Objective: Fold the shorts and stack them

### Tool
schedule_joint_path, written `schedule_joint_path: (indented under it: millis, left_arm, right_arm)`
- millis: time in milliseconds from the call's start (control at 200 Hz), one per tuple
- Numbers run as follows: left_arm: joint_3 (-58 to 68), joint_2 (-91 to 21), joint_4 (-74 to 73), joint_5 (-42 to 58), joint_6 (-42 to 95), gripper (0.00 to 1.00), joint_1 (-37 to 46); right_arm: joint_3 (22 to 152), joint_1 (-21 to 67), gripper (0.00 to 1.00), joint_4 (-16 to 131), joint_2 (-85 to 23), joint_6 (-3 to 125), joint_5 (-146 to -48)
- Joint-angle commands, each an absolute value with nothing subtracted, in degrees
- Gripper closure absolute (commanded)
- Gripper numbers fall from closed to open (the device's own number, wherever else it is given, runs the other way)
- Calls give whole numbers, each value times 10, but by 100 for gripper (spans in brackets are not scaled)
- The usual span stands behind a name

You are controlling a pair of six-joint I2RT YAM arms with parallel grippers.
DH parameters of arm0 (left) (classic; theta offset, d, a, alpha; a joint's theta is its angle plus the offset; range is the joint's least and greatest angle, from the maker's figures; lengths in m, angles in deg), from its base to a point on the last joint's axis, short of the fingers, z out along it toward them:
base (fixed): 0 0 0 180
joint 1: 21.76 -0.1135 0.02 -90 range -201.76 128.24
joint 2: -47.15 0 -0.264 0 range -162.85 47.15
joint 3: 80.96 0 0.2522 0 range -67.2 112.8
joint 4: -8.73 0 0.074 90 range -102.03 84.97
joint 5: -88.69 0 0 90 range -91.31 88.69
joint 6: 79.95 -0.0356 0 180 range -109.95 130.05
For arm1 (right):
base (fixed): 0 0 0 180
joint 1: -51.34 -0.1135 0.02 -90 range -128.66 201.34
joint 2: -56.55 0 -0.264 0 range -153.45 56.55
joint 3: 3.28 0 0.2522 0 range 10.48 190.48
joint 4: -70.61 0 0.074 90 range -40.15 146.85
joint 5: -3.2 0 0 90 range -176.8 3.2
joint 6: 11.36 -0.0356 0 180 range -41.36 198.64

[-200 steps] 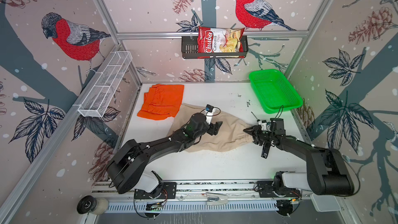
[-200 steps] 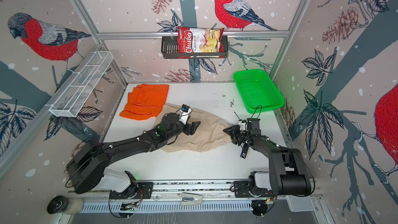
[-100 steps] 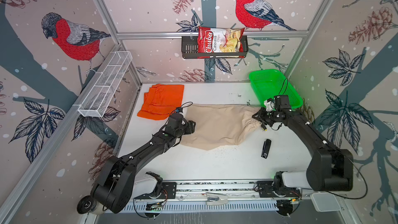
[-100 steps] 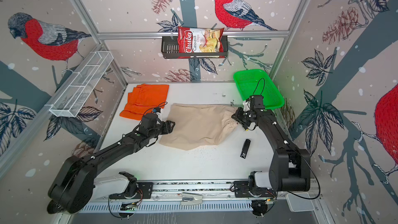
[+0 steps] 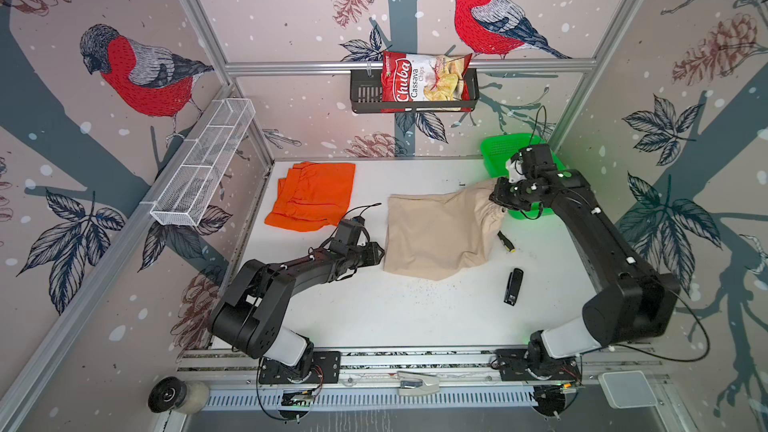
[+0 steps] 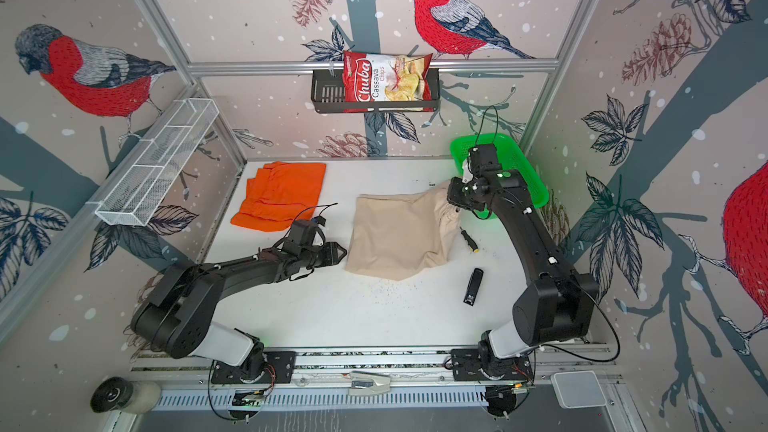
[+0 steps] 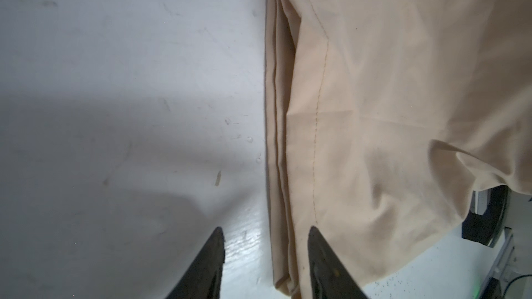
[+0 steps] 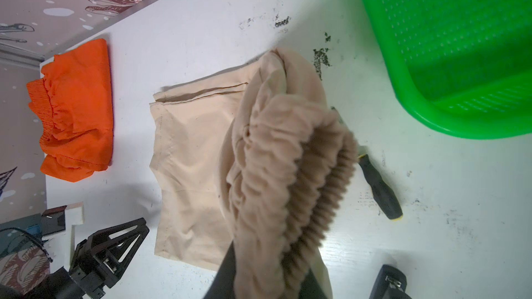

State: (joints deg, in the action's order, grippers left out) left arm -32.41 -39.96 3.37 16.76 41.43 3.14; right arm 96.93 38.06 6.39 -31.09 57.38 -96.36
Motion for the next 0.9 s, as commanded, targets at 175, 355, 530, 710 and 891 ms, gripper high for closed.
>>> schedule_joint_path:
  millis: [175,355,530,710,891]
  left_arm:
    - [-331,-445,112,218,439,71,34]
    - [-332,-469,133,228,446,85,38]
    - [-330,-482,141,229,451,86,43]
    - [-324,-491,144,230,454,87,45]
    - [-322,-485,136,226,455,86,46]
  right_arm:
    - [1032,277,76,66,-377,528,-875]
    - [1062,220,76,85,-415,509,-875]
    - [1087,178,76,87,-453,496,-874]
    - [1102,140,74,103,-490,485,-886]
    - [1100,117,67,128,-548,472,-882]
